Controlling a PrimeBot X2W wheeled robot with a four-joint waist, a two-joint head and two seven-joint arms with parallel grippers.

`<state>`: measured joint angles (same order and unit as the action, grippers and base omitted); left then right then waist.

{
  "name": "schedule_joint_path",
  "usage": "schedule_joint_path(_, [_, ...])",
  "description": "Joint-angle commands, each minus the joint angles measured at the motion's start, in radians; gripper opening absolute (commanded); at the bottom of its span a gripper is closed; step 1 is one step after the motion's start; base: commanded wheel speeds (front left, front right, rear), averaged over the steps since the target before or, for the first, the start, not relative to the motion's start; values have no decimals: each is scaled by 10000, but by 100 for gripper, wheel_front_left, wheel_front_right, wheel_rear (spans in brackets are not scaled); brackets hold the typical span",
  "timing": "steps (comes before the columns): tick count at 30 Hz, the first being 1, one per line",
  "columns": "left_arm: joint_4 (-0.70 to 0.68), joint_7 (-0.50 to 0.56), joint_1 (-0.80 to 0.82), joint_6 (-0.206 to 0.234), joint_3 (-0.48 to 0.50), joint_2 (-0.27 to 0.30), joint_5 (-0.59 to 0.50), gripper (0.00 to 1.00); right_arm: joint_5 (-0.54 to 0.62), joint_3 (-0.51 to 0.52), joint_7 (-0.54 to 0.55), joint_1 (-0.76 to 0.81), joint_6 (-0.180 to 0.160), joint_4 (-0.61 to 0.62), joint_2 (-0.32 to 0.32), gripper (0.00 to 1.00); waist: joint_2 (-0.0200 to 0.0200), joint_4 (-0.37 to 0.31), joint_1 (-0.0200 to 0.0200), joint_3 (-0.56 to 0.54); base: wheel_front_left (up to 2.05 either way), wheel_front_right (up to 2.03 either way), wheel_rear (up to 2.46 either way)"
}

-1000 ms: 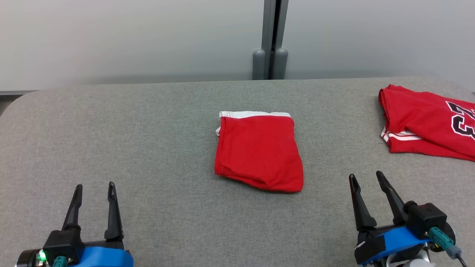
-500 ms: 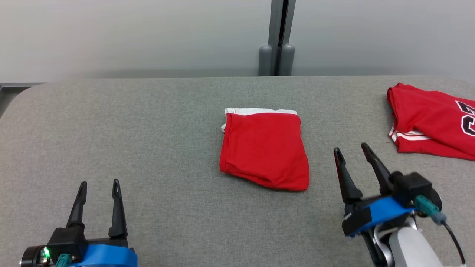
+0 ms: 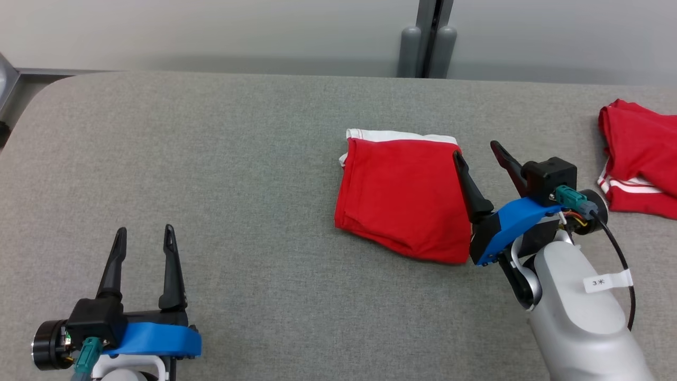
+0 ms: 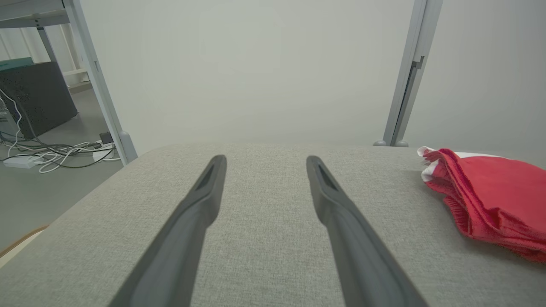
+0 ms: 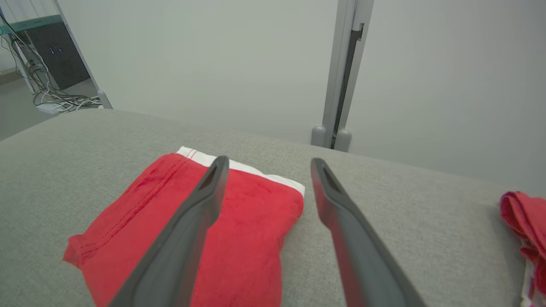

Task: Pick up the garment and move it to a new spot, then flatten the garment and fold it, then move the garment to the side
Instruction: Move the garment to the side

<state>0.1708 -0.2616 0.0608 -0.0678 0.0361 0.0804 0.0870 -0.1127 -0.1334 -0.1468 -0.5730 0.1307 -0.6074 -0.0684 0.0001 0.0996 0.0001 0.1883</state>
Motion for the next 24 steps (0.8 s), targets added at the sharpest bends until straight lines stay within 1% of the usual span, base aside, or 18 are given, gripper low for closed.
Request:
schedule_joint_path(1, [0,-44,174,11,0,-33,14,100,-23,29,-14,-231,2,-304,-30,100,-1,155,-1,183,0,0,0])
schedule_joint_path(8, [-7,-44,403,52,33,-72,73,100,-50,190,-117,-1066,2,-2462,44,100,-1,265,-1,639,0,0,0])
schedule_joint_path(16, [72,-44,668,-13,-75,-121,19,100,-274,-182,-251,-1834,2,-4510,143,100,-1,358,-1,852,0,0,0])
schedule_joint_path(20, [126,-44,730,-39,-126,-133,-20,100,-970,-373,-221,-2035,2,-5133,169,100,-1,391,-1,899,0,0,0])
schedule_joint_path(23, [168,-44,784,-75,-158,-147,-37,100,-1933,-1080,58,-1912,3,-5192,179,100,-1,422,-1,930,0,0,0])
schedule_joint_path(24, [175,-44,812,-90,-167,-151,-18,100,-2290,-1404,206,-1834,3,-5090,189,46,-1,427,-1,940,0,0,0])
